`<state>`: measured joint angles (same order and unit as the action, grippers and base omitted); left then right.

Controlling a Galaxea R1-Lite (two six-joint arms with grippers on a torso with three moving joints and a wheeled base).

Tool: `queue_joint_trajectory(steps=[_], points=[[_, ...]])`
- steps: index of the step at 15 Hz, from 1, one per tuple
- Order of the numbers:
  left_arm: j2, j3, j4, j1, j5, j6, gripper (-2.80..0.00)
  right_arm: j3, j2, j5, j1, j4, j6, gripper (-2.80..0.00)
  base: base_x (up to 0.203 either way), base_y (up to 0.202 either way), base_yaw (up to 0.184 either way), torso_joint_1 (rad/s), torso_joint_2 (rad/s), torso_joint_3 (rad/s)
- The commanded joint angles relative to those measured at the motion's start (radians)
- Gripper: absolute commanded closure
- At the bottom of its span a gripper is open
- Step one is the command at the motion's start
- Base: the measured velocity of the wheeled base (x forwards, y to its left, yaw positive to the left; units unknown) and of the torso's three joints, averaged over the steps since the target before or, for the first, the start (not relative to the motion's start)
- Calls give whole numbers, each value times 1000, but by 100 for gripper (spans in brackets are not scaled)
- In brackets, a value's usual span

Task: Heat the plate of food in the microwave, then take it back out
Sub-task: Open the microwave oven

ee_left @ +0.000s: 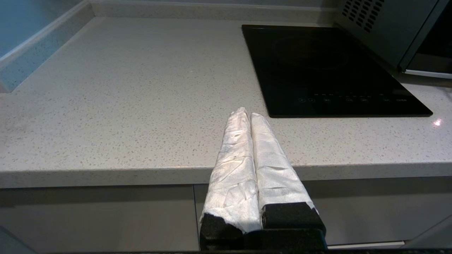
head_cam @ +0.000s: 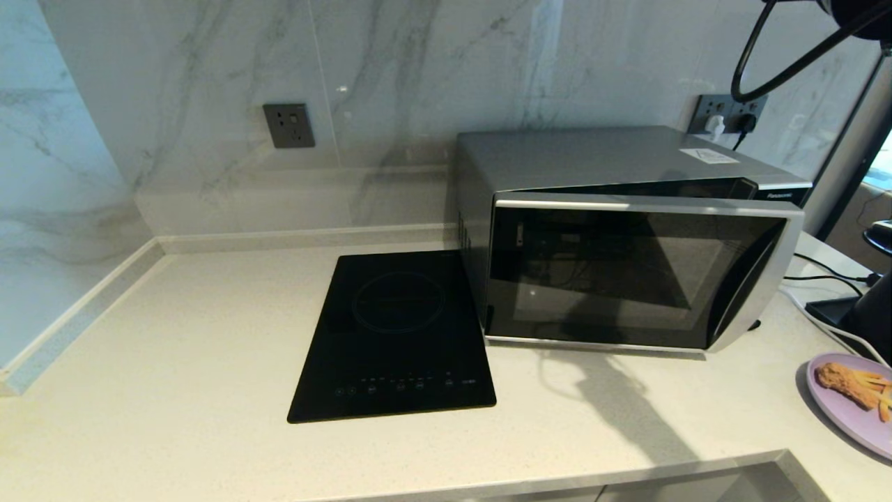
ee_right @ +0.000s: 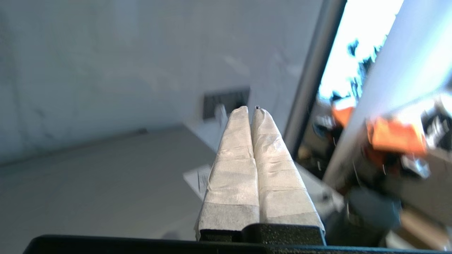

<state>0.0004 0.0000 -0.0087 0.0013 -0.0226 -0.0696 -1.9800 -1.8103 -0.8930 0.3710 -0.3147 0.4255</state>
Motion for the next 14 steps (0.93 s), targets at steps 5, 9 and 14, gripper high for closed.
queue_joint_trajectory(steps=[5, 9, 14], points=[[1, 0, 0, 0, 0, -1, 0, 6, 130, 487, -24, 514, -121, 0, 0, 0, 0, 0, 0, 0], [1, 0, 0, 0, 0, -1, 0, 3, 110, 650, -50, 694, -568, 0, 0, 0, 0, 0, 0, 0], [1, 0, 0, 0, 0, -1, 0, -5, -11, 640, -240, 747, -811, 0, 0, 0, 0, 0, 0, 0]])
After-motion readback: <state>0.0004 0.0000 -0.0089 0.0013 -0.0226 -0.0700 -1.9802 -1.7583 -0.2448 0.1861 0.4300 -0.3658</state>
